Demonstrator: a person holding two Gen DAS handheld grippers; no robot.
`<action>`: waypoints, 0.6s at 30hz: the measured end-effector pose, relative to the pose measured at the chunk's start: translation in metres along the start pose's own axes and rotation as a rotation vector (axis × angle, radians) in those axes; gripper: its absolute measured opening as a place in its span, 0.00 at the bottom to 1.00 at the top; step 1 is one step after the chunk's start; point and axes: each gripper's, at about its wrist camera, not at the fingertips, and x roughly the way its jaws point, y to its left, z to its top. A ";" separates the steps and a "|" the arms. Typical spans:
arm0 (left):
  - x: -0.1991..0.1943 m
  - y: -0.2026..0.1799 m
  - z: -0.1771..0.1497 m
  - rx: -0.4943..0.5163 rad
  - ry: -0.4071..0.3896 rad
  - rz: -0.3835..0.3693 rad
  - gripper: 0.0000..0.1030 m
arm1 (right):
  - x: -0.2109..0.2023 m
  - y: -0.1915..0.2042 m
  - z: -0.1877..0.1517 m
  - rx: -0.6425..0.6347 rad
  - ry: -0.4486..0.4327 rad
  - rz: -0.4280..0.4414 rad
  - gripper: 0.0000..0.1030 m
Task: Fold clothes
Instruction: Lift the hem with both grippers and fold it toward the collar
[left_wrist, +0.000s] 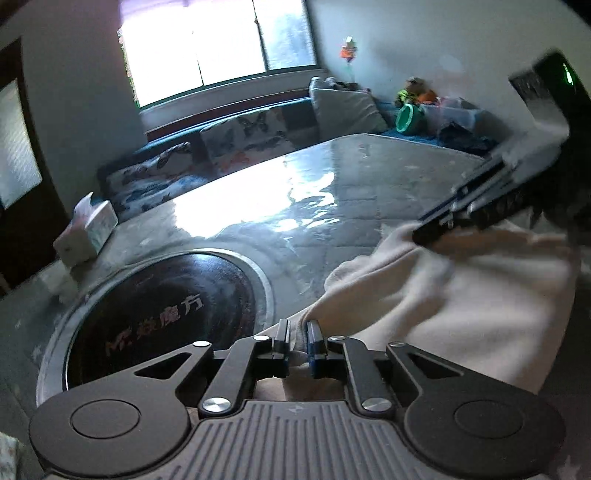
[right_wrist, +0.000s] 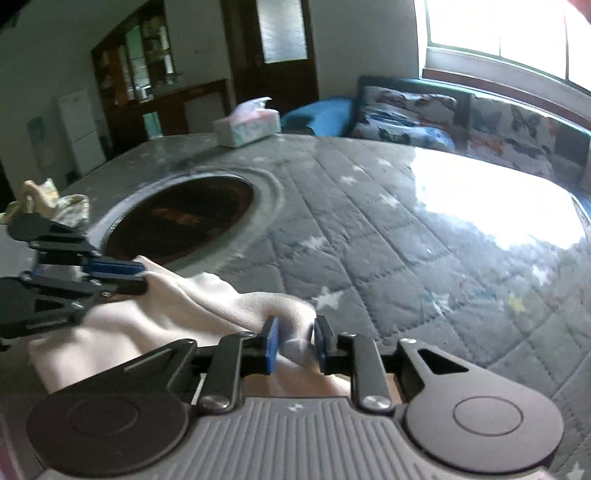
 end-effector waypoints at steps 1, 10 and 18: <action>-0.001 0.001 0.001 -0.015 0.002 0.023 0.18 | 0.000 -0.003 0.000 0.012 -0.005 -0.001 0.26; -0.042 -0.002 0.017 -0.155 -0.082 -0.015 0.20 | -0.024 0.003 0.017 -0.008 -0.026 0.024 0.27; -0.056 -0.054 0.003 -0.109 -0.055 -0.197 0.20 | -0.008 0.043 0.024 -0.120 0.044 0.147 0.27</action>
